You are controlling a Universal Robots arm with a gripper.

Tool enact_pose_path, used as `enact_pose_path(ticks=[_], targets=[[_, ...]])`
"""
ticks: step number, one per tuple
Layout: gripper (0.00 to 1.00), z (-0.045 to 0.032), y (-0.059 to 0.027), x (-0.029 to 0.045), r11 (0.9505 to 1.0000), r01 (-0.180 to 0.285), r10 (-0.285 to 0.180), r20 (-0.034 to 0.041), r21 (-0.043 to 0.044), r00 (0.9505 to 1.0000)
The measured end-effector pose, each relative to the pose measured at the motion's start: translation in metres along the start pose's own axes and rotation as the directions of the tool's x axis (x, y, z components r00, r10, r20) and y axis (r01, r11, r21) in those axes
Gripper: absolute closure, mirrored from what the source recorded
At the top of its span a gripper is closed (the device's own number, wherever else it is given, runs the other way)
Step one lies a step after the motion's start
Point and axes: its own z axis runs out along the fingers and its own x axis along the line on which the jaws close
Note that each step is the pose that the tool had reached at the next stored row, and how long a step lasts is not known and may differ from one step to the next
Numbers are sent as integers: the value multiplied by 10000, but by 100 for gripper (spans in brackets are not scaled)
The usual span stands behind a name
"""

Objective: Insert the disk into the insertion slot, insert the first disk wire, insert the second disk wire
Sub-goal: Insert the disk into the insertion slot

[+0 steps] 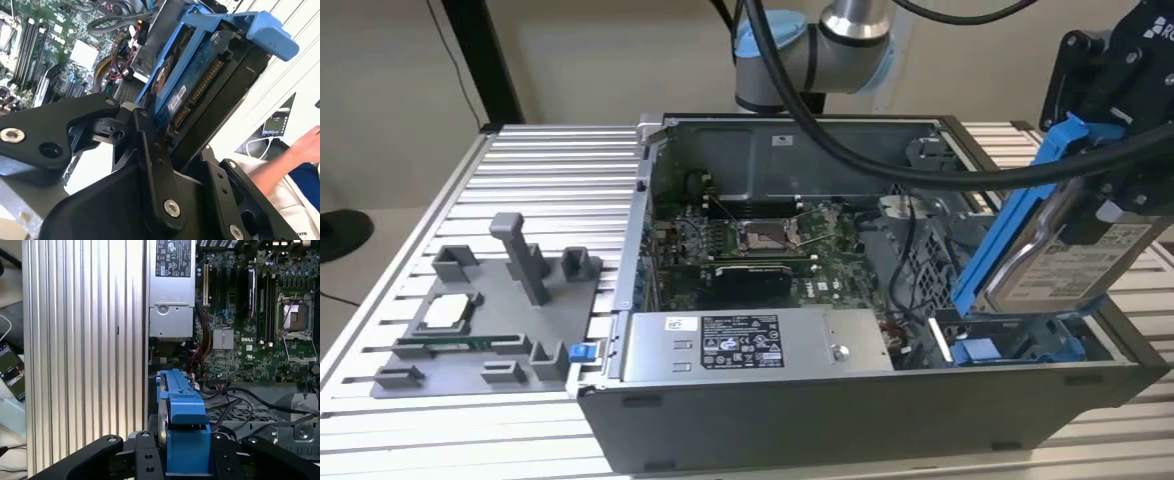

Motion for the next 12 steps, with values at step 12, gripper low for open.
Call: enact_pose_path(ticks=[12], targets=[[100, 93, -74, 3, 10000, 0, 0, 1, 0, 10000]])
